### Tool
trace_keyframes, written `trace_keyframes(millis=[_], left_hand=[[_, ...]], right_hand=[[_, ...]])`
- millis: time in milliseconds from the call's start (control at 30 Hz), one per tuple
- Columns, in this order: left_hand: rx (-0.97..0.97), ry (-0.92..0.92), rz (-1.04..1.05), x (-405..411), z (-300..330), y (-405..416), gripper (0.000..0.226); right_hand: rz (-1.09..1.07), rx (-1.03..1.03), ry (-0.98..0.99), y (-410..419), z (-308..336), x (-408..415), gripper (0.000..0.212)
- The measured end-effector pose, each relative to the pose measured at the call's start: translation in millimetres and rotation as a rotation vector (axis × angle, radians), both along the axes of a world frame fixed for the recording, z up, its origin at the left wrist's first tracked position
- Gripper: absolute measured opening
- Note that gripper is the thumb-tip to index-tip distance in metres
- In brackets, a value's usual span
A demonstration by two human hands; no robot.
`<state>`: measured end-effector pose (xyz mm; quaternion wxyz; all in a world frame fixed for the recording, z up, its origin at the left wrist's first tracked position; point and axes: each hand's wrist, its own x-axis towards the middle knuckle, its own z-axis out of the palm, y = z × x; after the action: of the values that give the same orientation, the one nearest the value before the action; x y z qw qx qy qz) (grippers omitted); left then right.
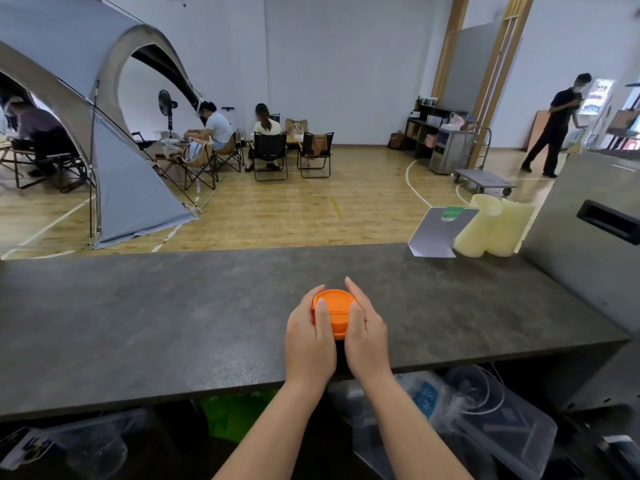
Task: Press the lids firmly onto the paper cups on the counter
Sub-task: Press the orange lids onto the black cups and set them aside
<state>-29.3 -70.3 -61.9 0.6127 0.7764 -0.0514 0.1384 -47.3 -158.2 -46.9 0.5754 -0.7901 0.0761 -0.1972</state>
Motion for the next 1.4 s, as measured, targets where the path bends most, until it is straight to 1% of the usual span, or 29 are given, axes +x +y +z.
trace_keyframes(millis=[100, 300, 367, 467, 533, 567, 633, 667, 733, 767, 833, 867, 933, 967, 1033, 1067, 1167, 1300, 1400], left_hand=[[0.034, -0.041, 0.035, 2.2, -3.6, -1.3, 0.036], [0.045, -0.056, 0.040, 4.8, -9.3, -2.8, 0.044], [0.048, -0.056, 0.034, 5.2, -9.7, -2.5, 0.043], [0.035, -0.052, -0.007, 4.1, -6.1, -0.1, 0.044], [0.049, -0.058, -0.077, 7.8, -2.8, 6.7, 0.045], [0.058, -0.063, -0.111, 12.1, -1.0, 11.7, 0.040], [0.072, -0.063, -0.125, 24.5, 6.0, 24.2, 0.026], [0.094, -0.073, -0.100, 31.8, 9.8, 30.7, 0.022], [0.197, -0.136, -0.007, 44.1, 15.8, 41.8, 0.022], [0.251, -0.171, 0.038, 47.1, 17.6, 45.1, 0.026], [0.283, -0.218, 0.086, 45.1, 20.9, 46.1, 0.038], [0.268, -0.217, 0.094, 41.0, 21.2, 43.9, 0.044], [0.192, -0.151, 0.094, 29.1, 19.6, 34.9, 0.045], [0.138, -0.101, 0.076, 22.1, 17.3, 29.5, 0.045], [0.035, -0.027, 0.020, 9.3, 9.4, 19.1, 0.045], [-0.010, -0.023, -0.008, 4.2, 4.4, 14.7, 0.046], [-0.110, -0.082, -0.010, -0.6, -12.8, 6.9, 0.041], [-0.091, -0.122, 0.020, 4.2, -22.5, 5.8, 0.032], [-0.100, -0.134, 0.021, 5.3, -22.6, 4.1, 0.034]], right_hand=[[-0.011, 0.012, -0.040, -0.7, -3.6, 3.5, 0.041], [-0.014, 0.044, -0.079, 1.5, -8.9, 6.1, 0.048], [-0.013, 0.047, -0.085, 2.1, -7.9, 5.2, 0.047], [-0.016, 0.052, -0.074, 3.4, -6.8, 4.1, 0.041], [0.000, 0.060, -0.045, 2.2, -5.9, 4.4, 0.029], [0.004, 0.066, -0.034, 0.2, -5.2, 4.6, 0.023], [-0.024, 0.076, -0.028, -5.6, -2.8, 4.8, 0.018], [-0.044, 0.082, -0.025, -8.2, -2.1, 4.3, 0.015], [-0.047, 0.073, -0.009, -10.3, -3.0, 2.4, 0.007], [-0.037, 0.060, 0.002, -9.4, -4.2, 1.5, 0.008], [-0.033, 0.041, -0.007, -5.8, -7.8, 1.2, 0.017], [-0.031, 0.046, -0.023, -3.2, -8.7, 1.6, 0.024], [0.002, 0.057, -0.037, 2.3, -9.1, 2.8, 0.038], [0.031, 0.060, -0.041, 5.0, -9.4, 3.8, 0.041], [0.067, 0.068, -0.063, 10.0, -9.7, 5.1, 0.034], [0.067, 0.073, -0.093, 11.6, -11.0, 5.9, 0.032], [0.031, 0.051, -0.192, 11.6, -19.9, 10.2, 0.045], [0.067, 0.058, -0.236, 5.4, -31.5, 16.0, 0.050], [0.093, 0.045, -0.261, 2.4, -36.4, 20.6, 0.048]])
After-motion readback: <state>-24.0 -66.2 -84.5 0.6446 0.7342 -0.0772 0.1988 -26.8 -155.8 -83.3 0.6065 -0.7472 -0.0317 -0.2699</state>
